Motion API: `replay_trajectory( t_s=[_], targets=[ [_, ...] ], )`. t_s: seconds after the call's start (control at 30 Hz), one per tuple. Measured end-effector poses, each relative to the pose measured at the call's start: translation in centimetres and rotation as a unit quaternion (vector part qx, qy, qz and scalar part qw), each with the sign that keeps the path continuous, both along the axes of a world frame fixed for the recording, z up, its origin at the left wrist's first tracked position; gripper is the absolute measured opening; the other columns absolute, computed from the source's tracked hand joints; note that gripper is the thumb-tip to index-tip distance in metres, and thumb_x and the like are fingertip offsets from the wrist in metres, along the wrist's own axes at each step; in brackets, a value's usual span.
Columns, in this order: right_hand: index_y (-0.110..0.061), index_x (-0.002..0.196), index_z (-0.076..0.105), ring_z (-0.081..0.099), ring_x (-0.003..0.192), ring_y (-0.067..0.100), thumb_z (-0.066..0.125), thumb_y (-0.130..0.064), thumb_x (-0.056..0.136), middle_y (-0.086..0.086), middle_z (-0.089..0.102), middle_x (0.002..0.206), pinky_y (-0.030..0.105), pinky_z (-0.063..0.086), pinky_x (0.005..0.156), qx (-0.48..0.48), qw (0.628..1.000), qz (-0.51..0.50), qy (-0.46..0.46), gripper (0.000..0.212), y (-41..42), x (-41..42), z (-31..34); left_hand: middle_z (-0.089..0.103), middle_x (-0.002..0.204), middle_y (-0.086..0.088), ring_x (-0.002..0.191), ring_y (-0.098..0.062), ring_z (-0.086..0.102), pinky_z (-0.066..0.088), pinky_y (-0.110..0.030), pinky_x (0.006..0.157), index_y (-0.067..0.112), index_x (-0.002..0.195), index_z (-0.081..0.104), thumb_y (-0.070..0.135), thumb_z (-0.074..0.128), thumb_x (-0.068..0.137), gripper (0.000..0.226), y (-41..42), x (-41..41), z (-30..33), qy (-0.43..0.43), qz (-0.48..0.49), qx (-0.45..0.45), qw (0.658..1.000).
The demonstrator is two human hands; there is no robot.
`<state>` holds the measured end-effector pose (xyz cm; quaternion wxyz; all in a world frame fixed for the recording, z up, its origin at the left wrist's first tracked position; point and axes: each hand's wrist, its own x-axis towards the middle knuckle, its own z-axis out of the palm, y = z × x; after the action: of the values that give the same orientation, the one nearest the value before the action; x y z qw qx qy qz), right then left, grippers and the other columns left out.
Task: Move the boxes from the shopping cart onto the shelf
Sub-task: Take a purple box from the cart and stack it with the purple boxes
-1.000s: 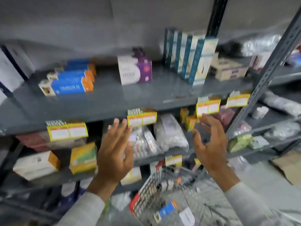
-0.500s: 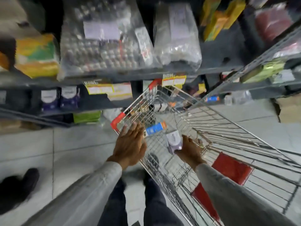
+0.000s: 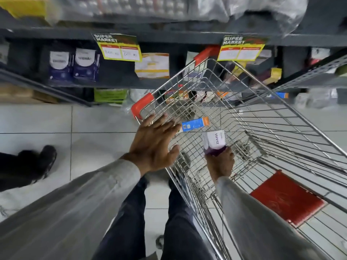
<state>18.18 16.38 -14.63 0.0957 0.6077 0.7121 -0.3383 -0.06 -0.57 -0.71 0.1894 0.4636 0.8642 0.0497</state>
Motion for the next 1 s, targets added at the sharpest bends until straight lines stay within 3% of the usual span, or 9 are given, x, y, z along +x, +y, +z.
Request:
replay_trajectory(
  t_s=[0.1,0.3,0.47,0.6,0.7,0.8,0.87,0.93,1.0],
  targets=[
    [-0.015,0.137,0.042,0.05,0.112,0.025,0.084,-0.038,0.07,0.01,0.052,0.125,0.045,0.053,0.096,0.028,0.998,0.04,0.028,0.082,0.3,0.9,2.2,0.054,0.152,-0.003,0.149,-0.026,0.038,0.022,-0.052,0.123,0.022,0.147,0.05,0.054,0.039,0.085,0.071,0.1,0.3,0.5,-0.006,0.008,-0.008,1.0],
    [-0.025,0.142,0.046,0.047,0.116,0.027,0.086,-0.039,0.065,0.008,0.051,0.127,0.038,0.046,0.092,0.109,0.985,0.11,0.078,0.087,0.0,1.2,12.9,0.031,0.166,-0.009,0.155,-0.029,0.021,0.014,-0.051,0.126,0.018,0.16,0.022,0.051,0.038,0.092,0.078,0.2,0.4,3.3,-0.09,0.026,-0.026,0.995],
    [-0.025,0.144,0.048,0.048,0.115,0.033,0.086,-0.033,0.062,0.007,0.051,0.126,0.042,0.046,0.094,0.194,0.962,0.126,0.148,0.091,-0.7,-0.6,23.8,0.048,0.157,-0.009,0.145,-0.027,0.043,0.031,-0.041,0.121,0.015,0.153,0.04,0.039,0.046,0.092,0.066,1.3,-1.3,9.7,-0.091,0.088,0.124,0.984],
    [-0.019,0.14,0.055,0.051,0.112,0.034,0.083,-0.029,0.057,0.007,0.053,0.121,0.041,0.045,0.094,0.261,0.921,0.123,0.261,0.088,-1.6,-3.2,32.6,0.056,0.151,-0.001,0.14,-0.017,0.049,0.041,-0.037,0.116,0.021,0.146,0.053,0.039,0.054,0.096,0.053,1.5,-3.5,17.3,-0.071,0.12,0.277,0.951],
    [-0.014,0.138,0.059,0.055,0.11,0.033,0.075,-0.036,0.058,0.008,0.056,0.121,0.032,0.043,0.092,0.33,0.874,0.129,0.334,0.085,-2.0,-5.4,39.3,0.061,0.144,0.005,0.135,-0.009,0.053,0.043,-0.032,0.113,0.022,0.136,0.064,0.031,0.062,0.095,0.042,0.8,-6.0,24.1,-0.003,0.113,0.386,0.915],
    [-0.01,0.138,0.059,0.056,0.108,0.029,0.07,-0.045,0.065,0.009,0.057,0.121,0.015,0.036,0.089,0.401,0.82,0.156,0.378,0.082,-1.9,-8.0,45.9,0.064,0.141,0.001,0.135,-0.014,0.055,0.042,-0.032,0.113,0.016,0.129,0.069,0.023,0.065,0.094,0.037,0.1,-9.6,31.6,0.114,0.089,0.488,0.861],
    [-0.005,0.139,0.058,0.055,0.11,0.026,0.07,-0.048,0.069,0.013,0.058,0.121,0.013,0.035,0.093,0.436,0.784,0.166,0.409,0.083,-1.4,-10.0,50.1,0.064,0.14,0.0,0.136,-0.015,0.054,0.04,-0.032,0.115,0.015,0.128,0.07,0.022,0.064,0.094,0.035,-0.3,-12.7,35.8,0.186,0.084,0.515,0.832],
    [-0.006,0.14,0.056,0.052,0.112,0.022,0.071,-0.049,0.073,0.012,0.059,0.123,0.01,0.034,0.097,0.451,0.758,0.171,0.439,0.081,-0.7,-12.4,53.8,0.066,0.137,-0.001,0.135,-0.017,0.055,0.04,-0.033,0.114,0.015,0.127,0.07,0.023,0.061,0.095,0.034,-0.3,-16.1,38.9,0.223,0.098,0.512,0.824],
    [-0.013,0.139,0.055,0.05,0.108,0.014,0.075,-0.048,0.075,0.004,0.057,0.12,0.004,0.031,0.093,0.439,0.754,0.171,0.459,0.075,0.4,-15.3,57.1,0.067,0.138,-0.003,0.135,-0.019,0.054,0.04,-0.035,0.113,0.016,0.128,0.069,0.029,0.058,0.095,0.037,0.1,-19.6,40.8,0.236,0.123,0.463,0.845]
  ],
)
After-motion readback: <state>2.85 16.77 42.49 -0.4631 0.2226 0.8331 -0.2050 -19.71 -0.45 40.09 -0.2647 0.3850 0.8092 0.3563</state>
